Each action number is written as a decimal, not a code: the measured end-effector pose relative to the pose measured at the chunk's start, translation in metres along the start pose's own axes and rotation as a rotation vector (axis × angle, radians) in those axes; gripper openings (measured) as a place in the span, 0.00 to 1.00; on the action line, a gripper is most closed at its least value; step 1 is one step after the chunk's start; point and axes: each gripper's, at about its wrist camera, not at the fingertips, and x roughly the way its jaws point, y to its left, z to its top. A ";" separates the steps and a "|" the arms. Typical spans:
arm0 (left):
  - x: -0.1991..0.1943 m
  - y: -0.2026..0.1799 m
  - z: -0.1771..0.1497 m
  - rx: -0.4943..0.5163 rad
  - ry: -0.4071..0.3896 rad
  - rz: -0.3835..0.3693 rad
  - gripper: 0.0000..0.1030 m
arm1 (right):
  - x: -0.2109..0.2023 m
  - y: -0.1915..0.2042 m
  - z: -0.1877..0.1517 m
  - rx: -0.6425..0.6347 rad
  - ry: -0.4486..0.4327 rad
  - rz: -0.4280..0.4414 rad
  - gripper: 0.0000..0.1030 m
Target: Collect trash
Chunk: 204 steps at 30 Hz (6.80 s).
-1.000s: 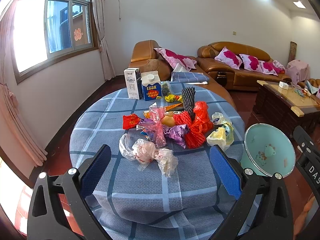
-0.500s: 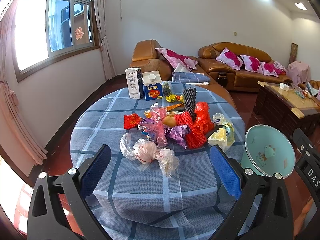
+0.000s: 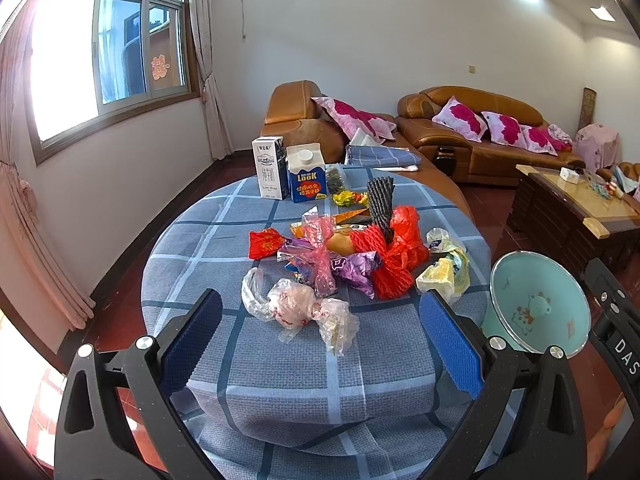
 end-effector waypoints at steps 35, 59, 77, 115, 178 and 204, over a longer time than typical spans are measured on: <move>0.021 0.013 -0.004 -0.010 0.056 -0.008 0.94 | 0.003 0.011 -0.005 -0.020 0.016 0.018 0.95; 0.129 0.068 -0.017 -0.127 0.221 -0.027 0.84 | 0.139 0.055 -0.008 -0.021 0.271 0.187 0.69; 0.159 0.048 -0.023 -0.146 0.313 -0.176 0.37 | 0.168 0.075 -0.018 0.010 0.402 0.369 0.03; 0.084 -0.033 0.029 -0.011 0.106 -0.275 0.36 | 0.091 -0.062 0.017 0.144 0.146 0.174 0.01; 0.120 -0.068 0.011 0.129 0.202 -0.187 0.89 | 0.100 -0.050 0.008 0.068 0.092 0.025 0.85; 0.177 0.036 0.021 -0.087 0.266 -0.131 0.66 | 0.161 0.107 0.012 -0.161 0.262 0.353 0.67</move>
